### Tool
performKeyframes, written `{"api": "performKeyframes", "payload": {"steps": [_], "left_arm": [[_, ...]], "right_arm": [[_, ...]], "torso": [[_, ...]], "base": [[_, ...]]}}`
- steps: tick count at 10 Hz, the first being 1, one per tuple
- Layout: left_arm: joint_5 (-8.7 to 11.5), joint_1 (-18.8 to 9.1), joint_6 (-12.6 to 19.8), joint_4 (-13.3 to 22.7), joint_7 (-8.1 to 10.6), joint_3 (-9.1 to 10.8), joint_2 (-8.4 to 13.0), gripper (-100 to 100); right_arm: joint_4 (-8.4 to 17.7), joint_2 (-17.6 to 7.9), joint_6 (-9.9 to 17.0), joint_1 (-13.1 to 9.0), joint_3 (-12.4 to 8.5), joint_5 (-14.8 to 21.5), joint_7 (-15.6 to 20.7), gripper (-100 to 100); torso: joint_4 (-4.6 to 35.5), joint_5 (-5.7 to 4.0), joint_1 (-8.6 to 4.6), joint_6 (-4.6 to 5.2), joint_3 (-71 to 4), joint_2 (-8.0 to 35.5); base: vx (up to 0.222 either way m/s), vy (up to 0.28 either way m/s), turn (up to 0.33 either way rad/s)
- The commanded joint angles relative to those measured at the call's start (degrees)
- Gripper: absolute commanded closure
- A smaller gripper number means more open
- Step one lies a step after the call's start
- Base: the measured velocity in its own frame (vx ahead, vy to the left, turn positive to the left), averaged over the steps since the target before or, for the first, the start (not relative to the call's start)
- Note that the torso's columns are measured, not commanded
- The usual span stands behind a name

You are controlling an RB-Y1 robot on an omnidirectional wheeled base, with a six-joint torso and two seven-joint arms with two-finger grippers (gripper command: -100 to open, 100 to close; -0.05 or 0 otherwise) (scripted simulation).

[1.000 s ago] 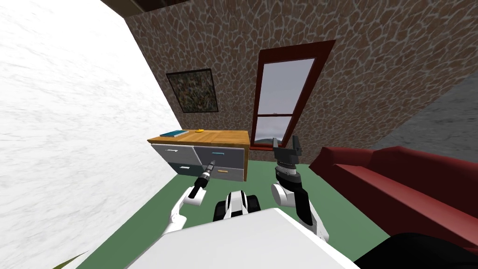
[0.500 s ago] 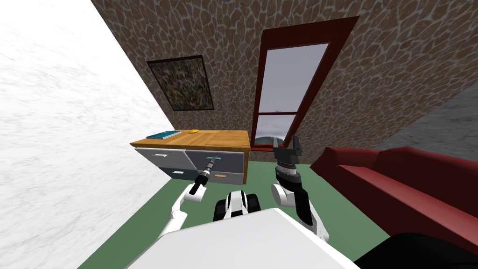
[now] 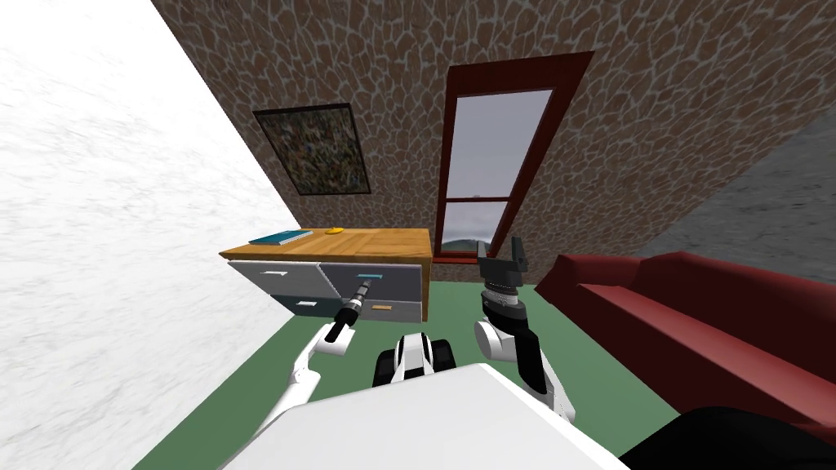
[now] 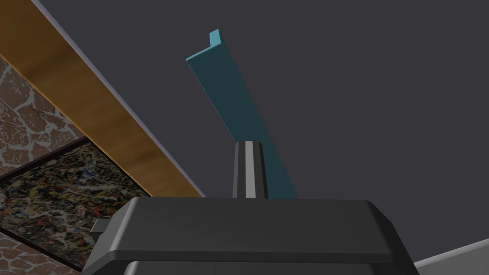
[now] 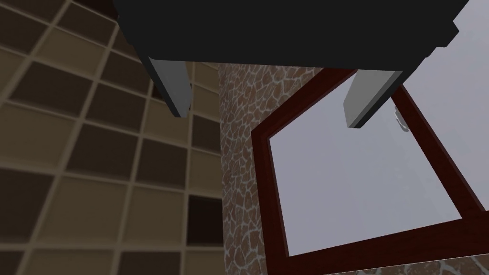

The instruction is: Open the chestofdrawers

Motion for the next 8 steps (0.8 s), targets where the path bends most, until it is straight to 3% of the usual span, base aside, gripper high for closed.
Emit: {"api": "performKeyframes", "payload": {"steps": [1, 2, 3, 5, 6, 8], "left_arm": [[-1.1, -0.8, -3.4, 3.4, 3.36, 2.02, 2.6, 100], [-1.1, -0.8, -3.4, 4.6, 3.36, 2.02, 2.6, 100], [-2.2, -1.4, -5.7, 6.5, 6.21, 3.94, 5.0, 100], [-2.2, -1.4, -6.5, 8.7, 6.55, 3.94, 5.0, 100], [-3.3, -1.9, -9.1, 10.7, 9.46, 5.85, 7.5, 100], [-3.3, -1.9, -9.6, 12.7, 9.74, 5.85, 7.5, 100]], "right_arm": [[0.0, 0.0, 0.0, 0.0, 0.0, 0.0, 0.0, 0], [0.0, 0.0, 0.0, 0.0, 0.0, 0.0, 0.0, 0], [0.0, 0.0, 0.0, 0.0, 0.0, 0.0, 0.0, 0], [0.0, 0.0, 0.0, 0.0, 0.0, 0.0, 0.0, 0], [0.0, 0.0, 0.0, 0.0, 0.0, 0.0, 0.0, 0], [0.0, 0.0, 0.0, 0.0, 0.0, 0.0, 0.0, 0]], "torso": [[0.0, 0.00, -0.04, 0.03, 0.0, 0.1], [0.0, 0.00, -0.04, 0.01, 0.1, 0.1], [0.0, 0.03, 0.08, -0.01, 0.0, 0.0], [0.0, -0.01, -0.06, -0.01, 0.1, 0.1], [0.0, 0.02, 0.05, 0.00, 0.0, 0.0], [0.0, -0.01, -0.09, -0.01, 0.1, 0.1]], "base": [[-0.077, -0.083, -0.092], [-0.035, -0.047, 0.003], [-0.059, -0.077, -0.139], [-0.046, -0.065, -0.043], [-0.049, -0.075, -0.181], [-0.043, -0.068, -0.026]]}}
